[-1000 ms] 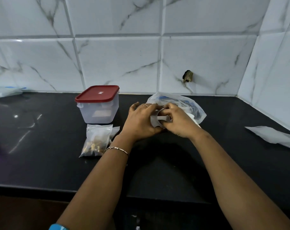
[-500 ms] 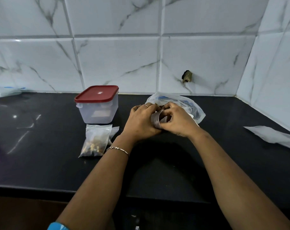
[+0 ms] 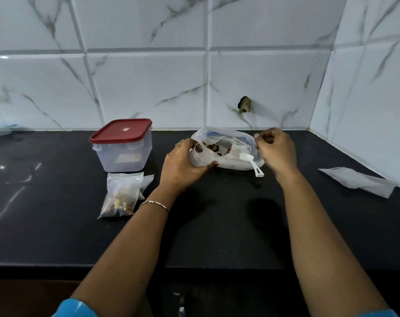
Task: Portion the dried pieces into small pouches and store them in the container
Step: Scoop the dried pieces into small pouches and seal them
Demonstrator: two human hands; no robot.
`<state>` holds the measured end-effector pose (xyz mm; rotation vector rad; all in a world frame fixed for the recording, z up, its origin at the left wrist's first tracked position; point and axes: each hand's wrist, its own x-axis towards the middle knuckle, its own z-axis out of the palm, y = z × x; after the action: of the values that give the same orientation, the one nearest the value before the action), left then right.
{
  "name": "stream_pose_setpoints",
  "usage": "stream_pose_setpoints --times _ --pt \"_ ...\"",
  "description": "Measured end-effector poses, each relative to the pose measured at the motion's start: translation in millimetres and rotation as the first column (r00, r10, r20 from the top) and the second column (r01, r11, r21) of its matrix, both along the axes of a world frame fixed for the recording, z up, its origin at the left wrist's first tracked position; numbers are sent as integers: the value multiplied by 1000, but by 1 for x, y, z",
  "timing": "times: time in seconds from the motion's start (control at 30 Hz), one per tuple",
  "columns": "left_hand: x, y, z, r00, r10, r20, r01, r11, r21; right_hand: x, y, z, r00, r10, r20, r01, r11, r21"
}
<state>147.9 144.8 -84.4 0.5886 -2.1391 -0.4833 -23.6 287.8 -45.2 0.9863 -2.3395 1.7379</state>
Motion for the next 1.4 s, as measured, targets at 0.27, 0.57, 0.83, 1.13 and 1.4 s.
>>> stream_pose_setpoints --times 0.27,0.57,0.83,1.13,1.4 --pt "-4 8 3 996 62 -69 -51 989 142 -5 7 -13 945 -117 -304 283 757 589" --pt "-6 4 3 990 80 -114 -55 976 212 -4 7 -6 976 -69 -205 157 878 452" --pt "-26 -11 5 985 86 -153 -21 923 385 1 -23 5 885 107 -454 83 921 379" --pt "-53 -26 0 987 147 -61 -106 890 443 -1 -71 13 684 394 -614 261 654 710" --pt "-45 -47 -3 986 162 -35 -118 836 537 -7 -99 -2 650 365 -666 319 664 676"
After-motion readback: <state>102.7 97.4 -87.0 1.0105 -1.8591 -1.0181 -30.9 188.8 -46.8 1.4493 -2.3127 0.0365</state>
